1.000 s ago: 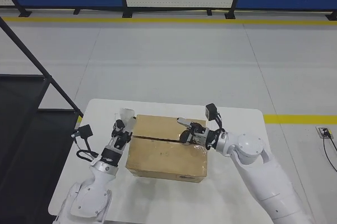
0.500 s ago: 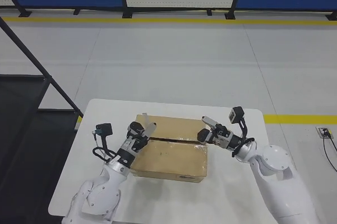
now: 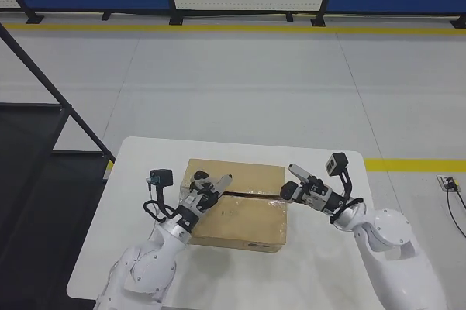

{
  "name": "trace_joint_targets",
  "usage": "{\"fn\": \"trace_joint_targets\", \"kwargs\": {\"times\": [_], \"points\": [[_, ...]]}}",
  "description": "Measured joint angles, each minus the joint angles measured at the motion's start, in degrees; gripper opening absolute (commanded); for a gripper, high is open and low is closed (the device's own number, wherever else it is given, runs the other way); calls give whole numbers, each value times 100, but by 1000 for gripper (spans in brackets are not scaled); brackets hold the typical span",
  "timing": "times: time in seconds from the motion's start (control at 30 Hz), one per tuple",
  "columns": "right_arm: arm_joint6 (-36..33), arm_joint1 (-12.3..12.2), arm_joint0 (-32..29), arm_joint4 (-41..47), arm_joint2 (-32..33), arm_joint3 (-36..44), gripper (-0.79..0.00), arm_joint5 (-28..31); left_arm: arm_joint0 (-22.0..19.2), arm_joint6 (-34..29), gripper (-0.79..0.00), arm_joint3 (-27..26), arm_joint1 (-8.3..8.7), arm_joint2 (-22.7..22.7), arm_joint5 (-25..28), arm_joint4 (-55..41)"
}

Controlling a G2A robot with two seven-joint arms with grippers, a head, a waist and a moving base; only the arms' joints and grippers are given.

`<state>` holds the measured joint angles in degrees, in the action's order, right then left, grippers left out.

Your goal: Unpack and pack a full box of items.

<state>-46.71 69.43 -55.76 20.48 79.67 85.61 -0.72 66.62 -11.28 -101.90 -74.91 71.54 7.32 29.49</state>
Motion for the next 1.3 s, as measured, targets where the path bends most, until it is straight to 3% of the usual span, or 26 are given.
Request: {"fn": "trace_joint_targets", "kwargs": {"times": [0.57, 1.3], "points": [[54, -111, -449, 295, 465, 179, 0, 285, -237, -192, 0, 284, -58, -322, -8, 63], [93, -184, -557, 402, 517, 157, 0, 362, -766, -824, 0, 868, -163, -786, 72, -266]]}}
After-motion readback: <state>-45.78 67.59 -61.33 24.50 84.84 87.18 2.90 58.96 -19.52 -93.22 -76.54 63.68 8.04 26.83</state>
